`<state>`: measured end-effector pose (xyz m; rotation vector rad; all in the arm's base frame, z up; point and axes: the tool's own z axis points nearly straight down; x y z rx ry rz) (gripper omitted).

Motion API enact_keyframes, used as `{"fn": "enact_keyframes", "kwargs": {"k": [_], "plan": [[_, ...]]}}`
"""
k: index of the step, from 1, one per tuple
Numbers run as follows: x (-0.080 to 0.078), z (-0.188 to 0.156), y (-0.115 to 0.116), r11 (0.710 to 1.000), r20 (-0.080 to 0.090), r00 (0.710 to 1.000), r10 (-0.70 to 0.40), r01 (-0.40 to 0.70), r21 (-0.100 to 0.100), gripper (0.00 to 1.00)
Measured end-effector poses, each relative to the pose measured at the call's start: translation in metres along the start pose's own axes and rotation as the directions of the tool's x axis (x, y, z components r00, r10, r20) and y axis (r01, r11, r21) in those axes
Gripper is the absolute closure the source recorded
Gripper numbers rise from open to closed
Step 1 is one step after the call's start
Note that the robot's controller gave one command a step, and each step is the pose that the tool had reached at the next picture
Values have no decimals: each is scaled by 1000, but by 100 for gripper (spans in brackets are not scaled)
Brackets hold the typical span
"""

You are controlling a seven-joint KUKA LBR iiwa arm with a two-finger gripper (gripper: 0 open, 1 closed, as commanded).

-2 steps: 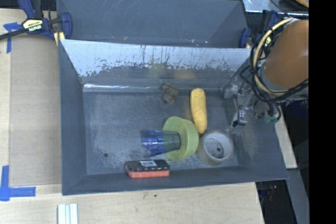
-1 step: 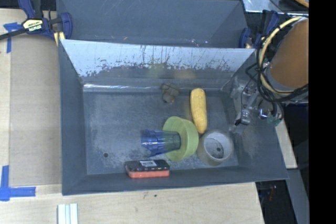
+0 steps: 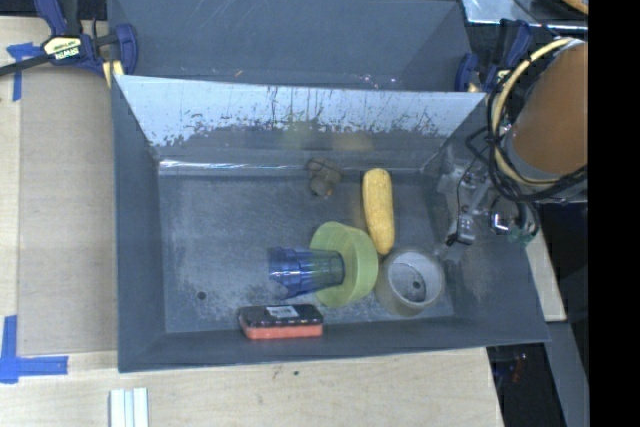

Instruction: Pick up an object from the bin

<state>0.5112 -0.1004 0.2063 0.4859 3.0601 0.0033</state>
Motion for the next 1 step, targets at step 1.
{"fn": "enact_keyframes", "kwargs": {"k": [1], "plan": [[-20,-88,-18,997,11,997,82,-82,-2,0]]}}
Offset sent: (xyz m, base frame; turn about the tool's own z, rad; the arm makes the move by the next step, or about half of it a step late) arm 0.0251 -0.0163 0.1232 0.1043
